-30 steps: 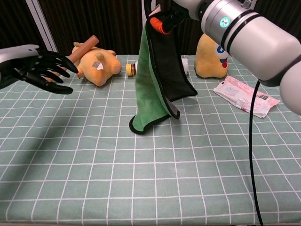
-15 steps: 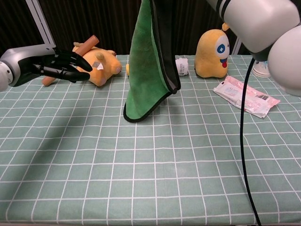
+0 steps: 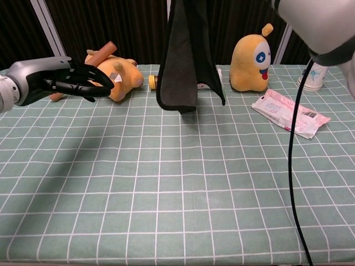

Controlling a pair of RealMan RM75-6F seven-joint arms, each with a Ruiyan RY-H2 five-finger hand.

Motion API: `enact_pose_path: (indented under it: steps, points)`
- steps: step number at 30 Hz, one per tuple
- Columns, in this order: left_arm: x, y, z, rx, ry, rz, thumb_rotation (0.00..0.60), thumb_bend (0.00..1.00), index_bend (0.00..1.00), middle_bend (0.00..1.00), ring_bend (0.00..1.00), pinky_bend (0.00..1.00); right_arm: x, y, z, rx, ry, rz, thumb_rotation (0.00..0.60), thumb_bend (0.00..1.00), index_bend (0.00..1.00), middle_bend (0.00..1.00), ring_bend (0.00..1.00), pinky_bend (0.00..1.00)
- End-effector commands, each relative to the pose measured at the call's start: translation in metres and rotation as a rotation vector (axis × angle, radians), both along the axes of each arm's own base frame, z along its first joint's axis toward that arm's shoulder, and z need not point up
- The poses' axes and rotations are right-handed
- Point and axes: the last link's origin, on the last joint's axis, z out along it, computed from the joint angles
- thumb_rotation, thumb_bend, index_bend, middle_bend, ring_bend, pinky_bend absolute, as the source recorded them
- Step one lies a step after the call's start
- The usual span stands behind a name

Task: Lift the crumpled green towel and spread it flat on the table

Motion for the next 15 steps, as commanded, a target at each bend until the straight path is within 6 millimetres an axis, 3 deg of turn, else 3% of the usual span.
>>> enact_pose_path:
  steps: [1, 5, 11, 15]
  points:
    - [0.003, 0.002, -0.006, -0.018, -0.004, 0.007, 0.368, 0.0, 0.37, 0.3, 0.25, 0.25, 0.008, 0.003, -0.023, 0.044, 0.032, -0.005, 0.6, 0.41, 0.68, 0.24, 0.0, 0.0]
    - [0.007, 0.005, -0.015, -0.034, 0.006, 0.01, 0.363, 0.0, 0.37, 0.3, 0.25, 0.25, 0.018, 0.003, -0.044, 0.078, 0.04, -0.017, 0.6, 0.4, 0.68, 0.24, 0.0, 0.0]
    - [0.011, 0.006, -0.026, -0.044, 0.023, 0.014, 0.365, 0.0, 0.37, 0.3, 0.25, 0.25, 0.028, -0.005, -0.06, 0.108, 0.032, -0.034, 0.599, 0.41, 0.68, 0.24, 0.0, 0.0]
    - [0.009, 0.01, -0.033, -0.021, 0.067, 0.015, 0.407, 0.0, 0.38, 0.3, 0.25, 0.25, 0.029, -0.003, -0.067, 0.125, 0.006, -0.046, 0.6, 0.41, 0.68, 0.24, 0.0, 0.0]
